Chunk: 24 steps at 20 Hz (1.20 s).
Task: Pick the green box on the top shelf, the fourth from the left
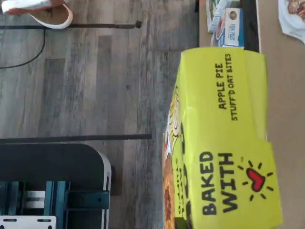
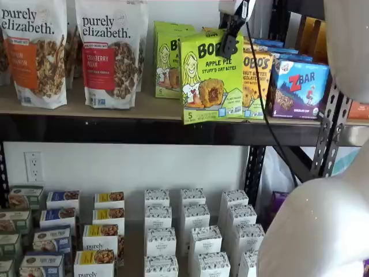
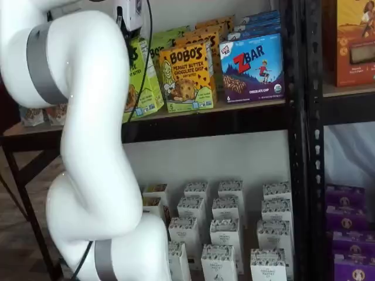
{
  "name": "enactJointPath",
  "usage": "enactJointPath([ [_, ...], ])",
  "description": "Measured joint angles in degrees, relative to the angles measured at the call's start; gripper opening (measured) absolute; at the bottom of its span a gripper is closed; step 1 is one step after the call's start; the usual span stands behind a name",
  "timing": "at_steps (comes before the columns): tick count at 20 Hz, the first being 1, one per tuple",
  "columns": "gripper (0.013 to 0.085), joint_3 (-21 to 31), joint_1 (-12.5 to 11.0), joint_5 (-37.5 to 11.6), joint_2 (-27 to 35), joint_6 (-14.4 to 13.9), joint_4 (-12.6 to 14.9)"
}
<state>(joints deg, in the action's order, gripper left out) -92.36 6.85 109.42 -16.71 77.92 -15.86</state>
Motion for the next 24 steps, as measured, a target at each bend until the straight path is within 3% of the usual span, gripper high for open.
enactJointPath([
  [24, 0.0290, 8.0, -1.8, -1.0, -7.5, 1.8, -0.4],
])
